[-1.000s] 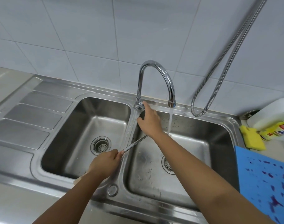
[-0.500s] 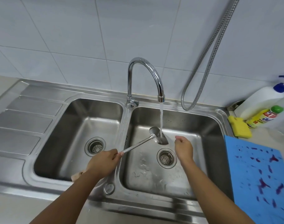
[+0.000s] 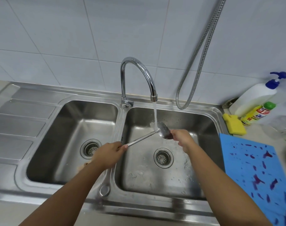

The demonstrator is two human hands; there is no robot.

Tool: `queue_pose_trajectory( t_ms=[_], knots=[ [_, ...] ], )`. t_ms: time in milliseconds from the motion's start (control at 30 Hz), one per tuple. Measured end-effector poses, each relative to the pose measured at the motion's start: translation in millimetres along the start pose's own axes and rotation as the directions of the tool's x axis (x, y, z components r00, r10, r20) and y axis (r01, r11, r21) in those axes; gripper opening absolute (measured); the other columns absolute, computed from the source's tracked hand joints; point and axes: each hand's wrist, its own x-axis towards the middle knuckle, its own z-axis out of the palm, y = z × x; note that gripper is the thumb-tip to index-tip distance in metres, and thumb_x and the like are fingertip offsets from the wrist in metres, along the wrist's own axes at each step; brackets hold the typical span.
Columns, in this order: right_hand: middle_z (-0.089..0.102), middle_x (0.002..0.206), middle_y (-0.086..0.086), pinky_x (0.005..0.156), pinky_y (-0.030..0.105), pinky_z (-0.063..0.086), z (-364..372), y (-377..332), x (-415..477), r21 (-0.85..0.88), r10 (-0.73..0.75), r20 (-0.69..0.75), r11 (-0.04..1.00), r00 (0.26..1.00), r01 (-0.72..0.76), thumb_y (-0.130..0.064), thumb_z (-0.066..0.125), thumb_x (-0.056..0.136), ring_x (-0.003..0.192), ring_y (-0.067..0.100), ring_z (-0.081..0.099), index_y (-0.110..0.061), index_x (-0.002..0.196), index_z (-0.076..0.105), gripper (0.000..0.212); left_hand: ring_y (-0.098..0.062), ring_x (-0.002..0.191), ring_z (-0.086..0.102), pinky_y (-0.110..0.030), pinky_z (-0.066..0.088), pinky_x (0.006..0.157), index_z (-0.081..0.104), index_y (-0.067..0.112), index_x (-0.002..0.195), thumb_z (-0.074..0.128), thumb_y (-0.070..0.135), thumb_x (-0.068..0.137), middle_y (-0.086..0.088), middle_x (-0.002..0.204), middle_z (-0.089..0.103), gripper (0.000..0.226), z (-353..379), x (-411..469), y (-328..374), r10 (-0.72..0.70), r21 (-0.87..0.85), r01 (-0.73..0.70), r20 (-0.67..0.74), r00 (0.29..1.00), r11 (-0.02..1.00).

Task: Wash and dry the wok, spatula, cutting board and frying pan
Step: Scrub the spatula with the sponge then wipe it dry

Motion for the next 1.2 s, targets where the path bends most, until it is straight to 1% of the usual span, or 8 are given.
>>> queue_pose_trajectory(
  t_ms=[100,300,500,600,733,900,1000,1200],
  knots=[
    [0.062,0.098,0.011,0.072,0.033,0.037,-1,3,4,0.006,0.022,-0.002,1.0,1.0,-0.022,-0.019,0.06,0.09,0.091,0.021,0.052,0.001,0.109,0.068,0.029,-0.017,0.071,0.055,-0.029,0.035,0.057,0.043,0.026,0.066,0.032,0.061,0.096,0.006,0.068,0.055,0.047,-11,6,7,0.018,0.043,-0.019,0.004,1.0,0.999],
    [0.068,0.107,0.016,0.063,0.029,0.033,20,13,3,0.0,0.051,0.049,0.999,0.998,-0.051,-0.021,0.061,0.089,0.088,0.02,0.053,0.0,0.113,0.067,0.032,-0.017,0.071,0.056,-0.03,0.043,0.062,0.052,0.022,0.068,0.029,0.068,0.093,0.005,0.072,0.058,0.057,-34,9,-2,-0.033,0.163,0.028,0.023,0.999,0.986],
    [0.068,0.11,0.008,0.068,0.03,0.036,31,12,-4,0.071,0.036,0.084,0.997,0.996,-0.042,-0.021,0.06,0.091,0.104,0.024,0.059,-0.009,0.104,0.069,0.019,-0.015,0.065,0.055,-0.03,0.039,0.056,0.048,0.018,0.064,0.032,0.069,0.092,0.004,0.066,0.058,0.06,-38,0,-18,-0.071,0.14,0.071,-0.003,0.997,0.988],
    [0.066,0.1,0.003,0.067,0.029,0.035,21,11,-8,0.103,0.022,0.073,0.994,0.997,-0.029,-0.02,0.059,0.091,0.093,0.019,0.055,-0.017,0.09,0.067,0.009,-0.013,0.066,0.054,-0.029,0.036,0.056,0.051,0.02,0.067,0.034,0.059,0.096,0.004,0.066,0.057,0.052,-32,-4,-10,-0.064,0.092,0.061,0.035,0.997,0.994],
    [0.064,0.094,0.002,0.065,0.03,0.033,-3,15,-7,0.142,0.023,-0.007,0.99,1.0,-0.022,-0.018,0.056,0.091,0.097,0.021,0.056,-0.018,0.086,0.067,0.012,-0.02,0.079,0.056,-0.031,0.037,0.062,0.057,0.019,0.083,0.035,0.041,0.098,0.0,0.082,0.062,0.034,-22,2,17,-0.017,0.024,0.015,0.094,0.995,1.0],
    [0.066,0.105,0.001,0.082,0.033,0.036,-34,11,-4,0.216,0.007,-0.097,0.976,0.995,0.014,-0.022,0.057,0.093,0.1,0.017,0.059,-0.019,0.091,0.069,0.012,-0.023,0.084,0.056,-0.03,0.036,0.065,0.054,0.02,0.083,0.036,0.041,0.097,0.001,0.086,0.06,0.031,-19,21,43,0.02,-0.039,-0.017,0.082,0.996,0.999],
    [0.064,0.114,0.002,0.084,0.033,0.037,-40,4,-4,0.251,-0.019,-0.107,0.967,0.994,0.045,-0.024,0.058,0.093,0.101,0.018,0.059,-0.016,0.109,0.068,0.02,-0.022,0.087,0.055,-0.031,0.037,0.072,0.054,0.023,0.087,0.035,0.042,0.098,0.002,0.089,0.058,0.03,-25,32,49,0.051,-0.037,-0.05,0.051,0.997,0.998],
    [0.063,0.122,0.001,0.088,0.032,0.036,-20,-3,-12,0.232,-0.061,-0.066,0.97,0.996,0.075,-0.021,0.054,0.096,0.11,0.019,0.055,-0.015,0.124,0.065,0.031,-0.016,0.083,0.059,-0.03,0.041,0.069,0.059,0.027,0.089,0.039,0.046,0.096,0.008,0.084,0.064,0.029,-37,33,31,0.058,-0.001,-0.058,-0.001,0.998,0.998]
  ],
)
